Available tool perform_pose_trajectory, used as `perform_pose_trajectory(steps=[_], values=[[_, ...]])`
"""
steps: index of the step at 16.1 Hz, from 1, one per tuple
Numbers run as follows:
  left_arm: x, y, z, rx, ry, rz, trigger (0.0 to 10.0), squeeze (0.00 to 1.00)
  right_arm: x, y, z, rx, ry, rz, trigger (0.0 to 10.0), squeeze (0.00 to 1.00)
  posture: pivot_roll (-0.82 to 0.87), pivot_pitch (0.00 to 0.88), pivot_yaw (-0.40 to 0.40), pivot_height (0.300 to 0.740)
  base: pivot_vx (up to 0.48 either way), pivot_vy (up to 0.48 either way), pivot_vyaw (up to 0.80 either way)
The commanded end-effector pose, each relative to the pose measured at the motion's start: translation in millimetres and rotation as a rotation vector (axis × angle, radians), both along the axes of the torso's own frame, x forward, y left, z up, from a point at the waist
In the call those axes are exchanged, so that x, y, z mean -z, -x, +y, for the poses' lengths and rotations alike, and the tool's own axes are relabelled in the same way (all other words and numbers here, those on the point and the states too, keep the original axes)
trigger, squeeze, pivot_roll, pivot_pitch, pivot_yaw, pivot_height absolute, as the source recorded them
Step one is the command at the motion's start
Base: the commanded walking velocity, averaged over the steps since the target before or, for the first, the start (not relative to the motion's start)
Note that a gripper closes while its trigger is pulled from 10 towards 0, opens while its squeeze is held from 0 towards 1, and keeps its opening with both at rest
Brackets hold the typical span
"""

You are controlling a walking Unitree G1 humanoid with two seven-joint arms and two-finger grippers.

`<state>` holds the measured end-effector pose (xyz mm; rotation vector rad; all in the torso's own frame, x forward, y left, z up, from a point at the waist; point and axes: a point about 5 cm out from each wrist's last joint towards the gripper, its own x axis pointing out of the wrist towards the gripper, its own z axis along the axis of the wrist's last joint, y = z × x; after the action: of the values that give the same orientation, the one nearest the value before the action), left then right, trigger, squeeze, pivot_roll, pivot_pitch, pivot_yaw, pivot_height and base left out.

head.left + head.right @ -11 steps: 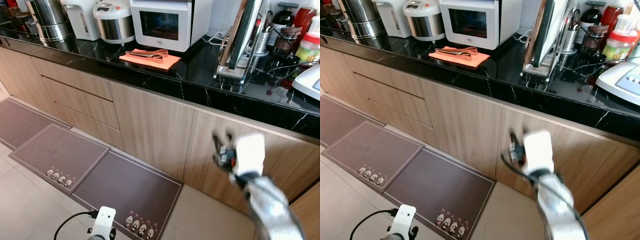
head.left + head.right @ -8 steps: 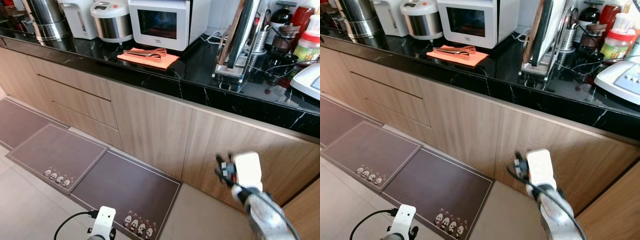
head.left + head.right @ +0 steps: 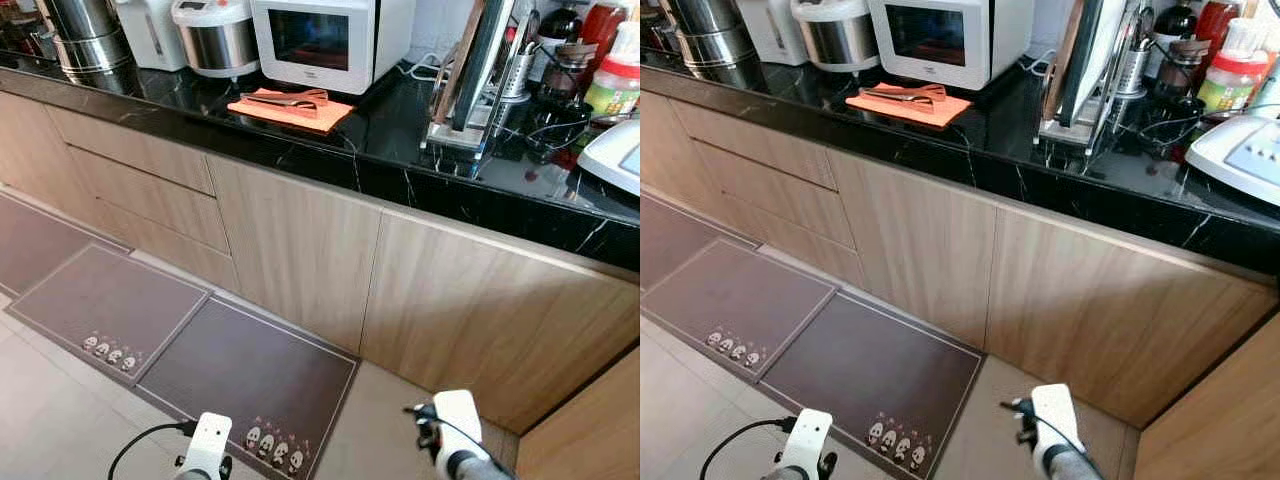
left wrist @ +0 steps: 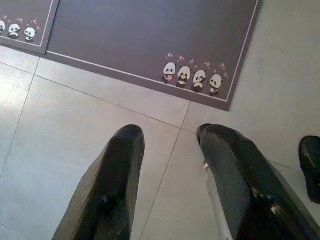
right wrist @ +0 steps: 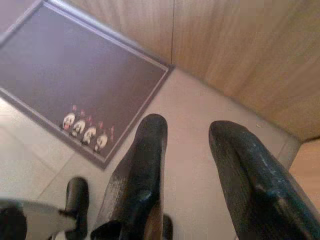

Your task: Kitchen organization

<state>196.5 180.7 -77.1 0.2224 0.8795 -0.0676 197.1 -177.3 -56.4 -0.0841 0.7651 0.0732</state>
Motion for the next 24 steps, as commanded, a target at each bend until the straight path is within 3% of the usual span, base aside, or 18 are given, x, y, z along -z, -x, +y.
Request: perform_pose_trajectory(steps=[1,5,11,18,24], values=[[-0.3,-0.2,3.3,-0.012,-0.009,0.002,10.0,0.00,7.8,2.8,3.0,0.009,0.003,0.020,10.0,0.00,-0.17,0.000,0.046,0.740,0.000,0.000,0.00],[-0.2,-0.3,3.2,-0.005,-0.009,0.009,10.0,0.00,28.7,26.9,-8.3,0.139,0.000,0.140,10.0,0.00,-0.17,0.000,0.051,0.740,0.000,0.000,0.00],[-0.1,-0.2,3.7,-0.004,-0.008,0.013,10.0,0.00,34.5,40.6,-23.5,0.263,-0.041,0.158,10.0,0.00,-0.17,0.000,0.053,0.740,0.000,0.000,0.00],[0.5,0.8,3.9,-0.011,-0.004,0.018,10.0,0.00,41.0,56.0,-24.7,0.253,-0.046,0.212,10.0,0.00,-0.16,0.000,0.054,0.740,0.000,0.084,0.00],[0.7,1.2,3.6,-0.009,-0.004,0.018,10.0,0.00,43.9,80.0,-47.4,0.263,-0.035,0.247,10.0,0.00,-0.16,0.000,0.054,0.740,0.000,0.454,0.00]])
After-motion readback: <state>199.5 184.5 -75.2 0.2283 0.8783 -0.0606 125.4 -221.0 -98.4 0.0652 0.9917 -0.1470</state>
